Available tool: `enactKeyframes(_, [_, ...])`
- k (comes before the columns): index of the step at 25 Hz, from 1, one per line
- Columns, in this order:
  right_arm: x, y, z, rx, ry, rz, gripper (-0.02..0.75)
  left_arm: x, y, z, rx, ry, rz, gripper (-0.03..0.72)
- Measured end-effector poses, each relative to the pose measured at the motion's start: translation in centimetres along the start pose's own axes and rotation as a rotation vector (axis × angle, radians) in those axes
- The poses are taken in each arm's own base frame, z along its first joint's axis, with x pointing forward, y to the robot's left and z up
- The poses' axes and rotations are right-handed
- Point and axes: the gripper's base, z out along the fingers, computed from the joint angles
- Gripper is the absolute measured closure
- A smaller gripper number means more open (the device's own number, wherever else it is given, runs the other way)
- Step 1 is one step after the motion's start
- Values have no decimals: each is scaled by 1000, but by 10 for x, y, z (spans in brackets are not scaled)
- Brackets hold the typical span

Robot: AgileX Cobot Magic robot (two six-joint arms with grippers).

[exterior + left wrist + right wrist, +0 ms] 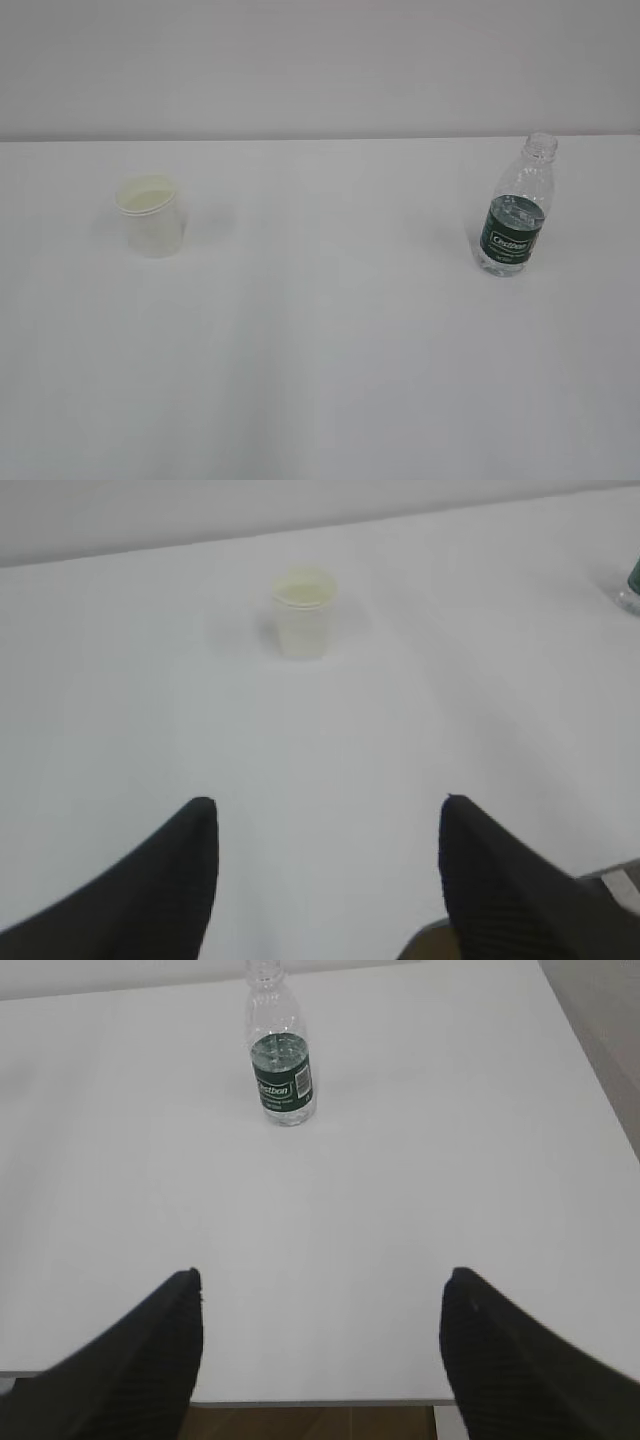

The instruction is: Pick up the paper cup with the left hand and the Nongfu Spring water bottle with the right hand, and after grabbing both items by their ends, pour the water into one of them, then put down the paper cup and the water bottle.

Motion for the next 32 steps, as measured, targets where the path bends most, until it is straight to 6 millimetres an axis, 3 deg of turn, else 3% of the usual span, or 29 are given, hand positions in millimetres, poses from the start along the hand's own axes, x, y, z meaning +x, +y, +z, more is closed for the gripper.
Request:
enactKeyframes(6, [8, -1, -9, -2, -39, 1, 184, 18, 2, -18, -1, 8, 7, 196])
enactKeyframes(18, [9, 1, -9, -20, -38, 7, 184, 33, 0, -21, 15, 159, -2, 217])
enactKeyframes(32, [25, 1, 18, -16, 75, -18, 184, 34, 5, -20, -27, 158, 19, 218])
